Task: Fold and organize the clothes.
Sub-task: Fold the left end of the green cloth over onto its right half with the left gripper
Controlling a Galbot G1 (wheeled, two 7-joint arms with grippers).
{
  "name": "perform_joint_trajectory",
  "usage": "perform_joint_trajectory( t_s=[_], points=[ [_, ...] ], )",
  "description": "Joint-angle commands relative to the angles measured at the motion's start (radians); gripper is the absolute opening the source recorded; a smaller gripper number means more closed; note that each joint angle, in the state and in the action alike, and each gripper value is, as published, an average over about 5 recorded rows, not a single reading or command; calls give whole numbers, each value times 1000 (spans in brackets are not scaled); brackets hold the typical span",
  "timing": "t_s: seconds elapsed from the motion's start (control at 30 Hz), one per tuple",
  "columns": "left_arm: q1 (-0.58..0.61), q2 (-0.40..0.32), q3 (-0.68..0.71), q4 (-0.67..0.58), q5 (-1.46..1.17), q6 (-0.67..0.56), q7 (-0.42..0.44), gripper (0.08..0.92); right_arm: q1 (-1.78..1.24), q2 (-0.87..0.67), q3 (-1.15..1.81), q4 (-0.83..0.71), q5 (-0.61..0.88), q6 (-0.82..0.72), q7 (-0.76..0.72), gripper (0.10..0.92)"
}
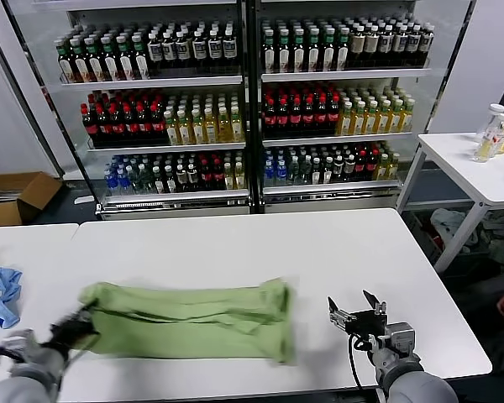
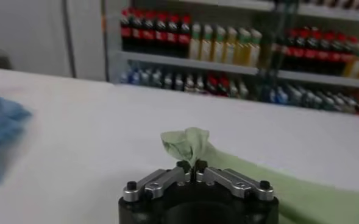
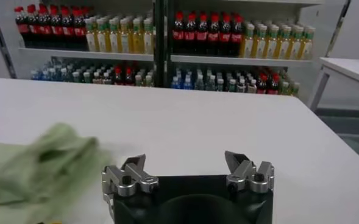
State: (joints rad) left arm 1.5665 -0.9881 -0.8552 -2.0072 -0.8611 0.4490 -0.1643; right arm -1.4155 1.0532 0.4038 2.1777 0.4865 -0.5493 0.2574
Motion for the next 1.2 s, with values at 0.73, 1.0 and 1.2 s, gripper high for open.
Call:
perform_joint_trajectory(
  t_s=[0.73,1.0,1.2],
  points=[
    [-114,-195,419,-187,-349,25,12,97,42,1,-39,-42,-7,0,-3,822],
    [-210,-207,507,-76,-278,26,22,97,34,7,-40,-44,-15,-1,0,823],
    [-189,-188,541,-98,-193,56,97,105,37,4,-41,-47,-16,-4,1,823]
  ],
)
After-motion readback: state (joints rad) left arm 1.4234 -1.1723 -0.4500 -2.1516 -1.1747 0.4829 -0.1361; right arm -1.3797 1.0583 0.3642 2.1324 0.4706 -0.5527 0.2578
